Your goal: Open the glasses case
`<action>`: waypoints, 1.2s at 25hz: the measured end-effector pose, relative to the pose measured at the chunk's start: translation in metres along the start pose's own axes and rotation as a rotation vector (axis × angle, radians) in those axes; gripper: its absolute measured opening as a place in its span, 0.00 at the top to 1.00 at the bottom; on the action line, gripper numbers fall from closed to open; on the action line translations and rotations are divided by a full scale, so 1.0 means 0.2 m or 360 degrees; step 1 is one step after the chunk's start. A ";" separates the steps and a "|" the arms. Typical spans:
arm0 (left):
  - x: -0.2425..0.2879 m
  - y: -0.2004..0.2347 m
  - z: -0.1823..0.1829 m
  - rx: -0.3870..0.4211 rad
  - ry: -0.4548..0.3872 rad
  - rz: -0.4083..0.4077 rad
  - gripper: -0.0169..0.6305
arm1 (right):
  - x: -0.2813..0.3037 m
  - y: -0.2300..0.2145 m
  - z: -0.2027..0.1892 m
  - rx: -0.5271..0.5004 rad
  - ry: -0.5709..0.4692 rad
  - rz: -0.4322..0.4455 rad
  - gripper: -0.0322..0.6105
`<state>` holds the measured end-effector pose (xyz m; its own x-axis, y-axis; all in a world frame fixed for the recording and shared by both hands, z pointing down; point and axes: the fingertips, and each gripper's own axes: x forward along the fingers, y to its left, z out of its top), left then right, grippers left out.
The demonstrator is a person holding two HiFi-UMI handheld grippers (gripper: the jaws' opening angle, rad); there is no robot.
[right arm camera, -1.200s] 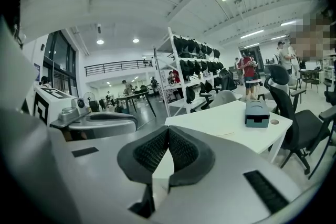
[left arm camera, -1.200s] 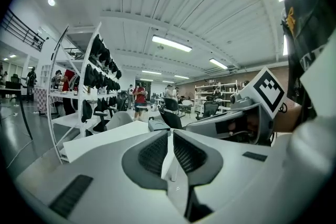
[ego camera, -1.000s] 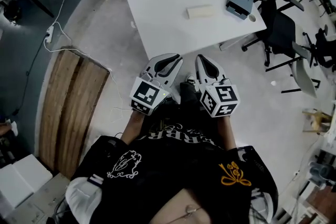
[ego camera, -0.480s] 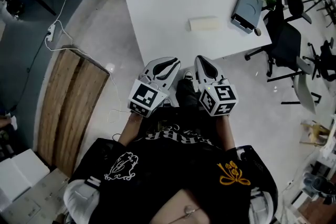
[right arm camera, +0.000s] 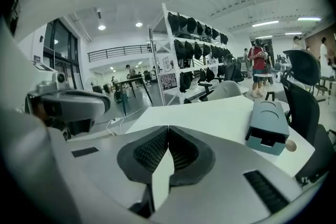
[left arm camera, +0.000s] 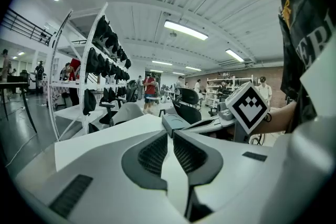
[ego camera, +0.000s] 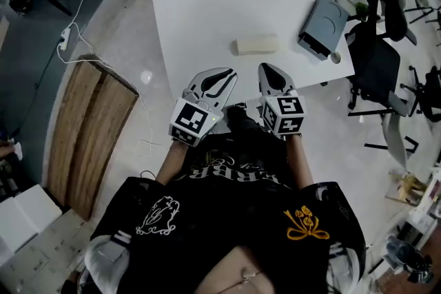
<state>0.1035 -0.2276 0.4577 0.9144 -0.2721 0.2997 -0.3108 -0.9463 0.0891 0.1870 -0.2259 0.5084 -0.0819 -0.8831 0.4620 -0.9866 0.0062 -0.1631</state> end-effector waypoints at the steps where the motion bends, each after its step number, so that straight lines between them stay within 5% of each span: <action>1: 0.04 0.02 0.01 0.0008 0.0005 0.0017 0.90 | 0.04 -0.05 -0.01 -0.0041 0.0022 0.0008 0.93; 9: 0.25 0.11 0.00 -0.0075 0.0054 0.0184 0.90 | 0.31 -0.35 -0.13 -0.0369 0.0252 0.0165 0.89; 19: 0.32 0.18 -0.02 -0.0110 0.0086 0.0271 0.90 | 0.54 -0.43 -0.36 -0.0886 0.0537 0.0365 0.75; 30: 0.43 0.20 -0.04 -0.0052 0.0155 0.0259 0.90 | 0.69 -0.51 -0.55 -0.1538 0.0688 0.0340 0.69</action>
<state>0.1677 -0.2884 0.4947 0.8224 -0.4016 0.4029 -0.4624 -0.8845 0.0623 0.2616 -0.2962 0.6854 -0.1216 -0.5809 0.8049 -0.6241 0.6753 0.3931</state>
